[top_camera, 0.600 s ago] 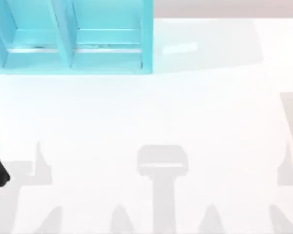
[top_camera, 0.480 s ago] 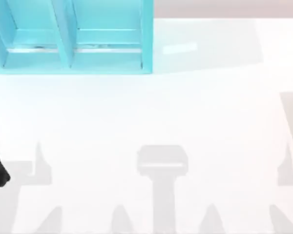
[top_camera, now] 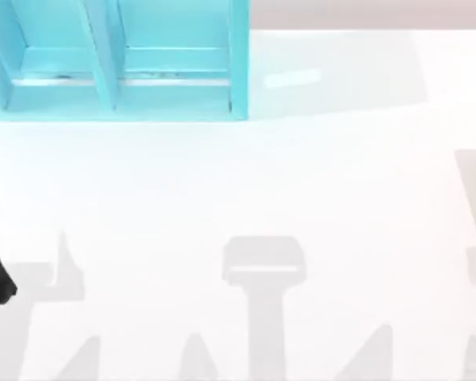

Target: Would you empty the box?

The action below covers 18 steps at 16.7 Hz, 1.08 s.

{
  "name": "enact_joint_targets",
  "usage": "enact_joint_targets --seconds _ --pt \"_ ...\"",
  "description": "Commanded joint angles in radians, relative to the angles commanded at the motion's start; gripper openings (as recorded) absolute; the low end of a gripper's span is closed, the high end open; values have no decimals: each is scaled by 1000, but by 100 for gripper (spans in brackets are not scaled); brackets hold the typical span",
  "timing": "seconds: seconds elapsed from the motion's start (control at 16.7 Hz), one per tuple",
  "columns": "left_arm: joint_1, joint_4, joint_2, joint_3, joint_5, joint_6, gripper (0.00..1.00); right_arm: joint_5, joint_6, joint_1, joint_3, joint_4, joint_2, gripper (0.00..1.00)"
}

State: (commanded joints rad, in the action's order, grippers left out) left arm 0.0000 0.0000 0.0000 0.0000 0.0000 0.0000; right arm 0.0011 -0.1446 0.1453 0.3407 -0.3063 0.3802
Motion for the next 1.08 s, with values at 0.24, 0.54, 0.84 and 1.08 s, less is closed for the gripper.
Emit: enact_joint_targets --seconds 0.24,0.54,0.84,1.08 --pt "0 0 0 0 0 0 100 -1 -119 122 281 -276 405 100" --pt "0 0 0 0 0 0 100 1 -265 271 616 -608 890 100" --pt "0 0 0 0 0 0 100 2 -370 380 874 -831 1191 100" --pt "0 0 0 0 0 0 100 2 -404 414 962 -898 1288 100"
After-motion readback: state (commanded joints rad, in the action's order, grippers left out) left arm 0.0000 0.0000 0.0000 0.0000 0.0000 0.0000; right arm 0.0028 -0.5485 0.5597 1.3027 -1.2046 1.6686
